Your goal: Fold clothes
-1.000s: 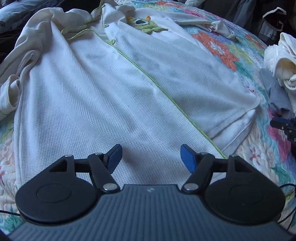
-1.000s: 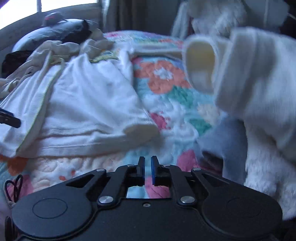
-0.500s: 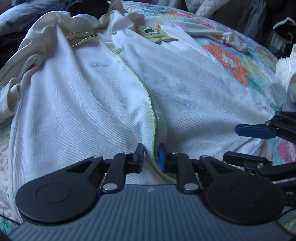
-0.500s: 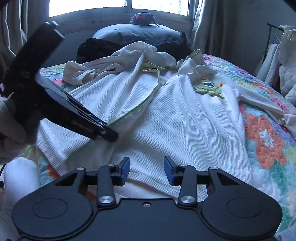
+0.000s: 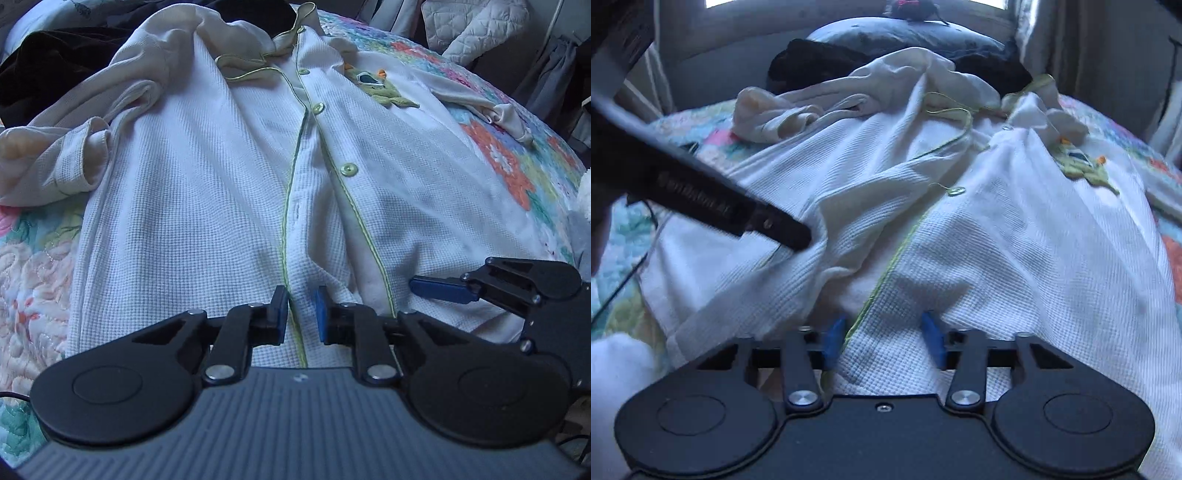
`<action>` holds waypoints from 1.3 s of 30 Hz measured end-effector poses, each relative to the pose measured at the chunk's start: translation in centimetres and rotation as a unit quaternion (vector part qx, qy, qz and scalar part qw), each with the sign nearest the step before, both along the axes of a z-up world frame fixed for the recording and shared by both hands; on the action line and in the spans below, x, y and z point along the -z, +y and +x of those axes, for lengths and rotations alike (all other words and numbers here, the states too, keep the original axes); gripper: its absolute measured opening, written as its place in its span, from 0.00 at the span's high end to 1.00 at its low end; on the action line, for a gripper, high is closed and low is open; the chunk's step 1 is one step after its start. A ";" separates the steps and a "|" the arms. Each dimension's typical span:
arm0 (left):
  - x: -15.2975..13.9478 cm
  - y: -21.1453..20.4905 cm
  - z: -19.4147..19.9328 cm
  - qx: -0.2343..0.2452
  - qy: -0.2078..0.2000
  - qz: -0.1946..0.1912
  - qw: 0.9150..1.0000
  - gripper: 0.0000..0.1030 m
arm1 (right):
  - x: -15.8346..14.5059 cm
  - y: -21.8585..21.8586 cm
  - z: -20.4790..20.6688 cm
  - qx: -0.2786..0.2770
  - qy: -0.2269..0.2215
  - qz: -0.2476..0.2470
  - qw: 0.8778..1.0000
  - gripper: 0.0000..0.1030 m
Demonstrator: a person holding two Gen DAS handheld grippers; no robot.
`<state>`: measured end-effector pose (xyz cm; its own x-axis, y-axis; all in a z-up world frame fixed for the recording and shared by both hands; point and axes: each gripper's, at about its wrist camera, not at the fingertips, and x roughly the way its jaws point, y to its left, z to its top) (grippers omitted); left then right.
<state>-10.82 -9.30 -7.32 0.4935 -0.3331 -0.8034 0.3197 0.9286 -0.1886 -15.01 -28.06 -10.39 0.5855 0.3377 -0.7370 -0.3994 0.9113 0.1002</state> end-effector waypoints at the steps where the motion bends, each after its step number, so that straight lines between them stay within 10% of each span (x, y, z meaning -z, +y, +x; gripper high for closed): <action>1: 0.1 0.0 0.0 0.000 0.002 -0.002 1.000 0.85 | 0.0 -1.2 0.5 0.013 0.019 0.037 0.999 0.91; 8: -0.3 -0.1 -0.3 0.010 -0.006 -0.001 1.000 0.85 | 1.0 -6.4 -0.3 0.042 0.072 0.254 0.964 0.94; 20: -1.1 -0.7 -0.6 0.024 -0.007 -0.042 0.999 0.83 | 1.3 -1.8 -2.5 -0.040 0.095 0.164 0.981 0.94; 26: 0.3 1.6 1.1 -0.026 -0.006 -0.091 0.995 0.25 | 1.6 -1.8 -1.9 -0.062 0.113 0.193 0.973 0.91; 28: 1.2 1.7 1.9 -0.020 0.015 -0.138 0.990 0.38 | 1.5 -1.9 -2.0 -0.075 0.120 0.216 0.966 0.90; 30: 1.8 1.4 2.3 -0.002 0.045 -0.187 0.981 0.84 | 0.7 -1.3 -2.7 -0.103 0.122 0.221 0.962 0.90; 31: 1.7 0.9 2.1 0.012 0.048 -0.200 0.979 0.90 | 0.0 -0.9 -3.3 -0.112 0.111 0.197 0.968 0.90; 34: 1.3 -1.3 1.0 0.054 0.042 -0.178 0.982 0.90 | -1.7 -1.9 -4.1 -0.094 0.089 0.148 0.980 0.69; 39: 0.5 -2.7 1.3 0.082 0.065 -0.165 0.981 0.81 | -5.9 -6.1 -2.3 -0.025 0.068 0.135 0.988 0.67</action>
<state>-9.51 -11.96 -7.83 0.3119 -0.6512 -0.6918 0.4127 0.7487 -0.5187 -17.35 -34.15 -4.45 0.4645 0.5583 -0.6874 -0.4092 0.8237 0.3925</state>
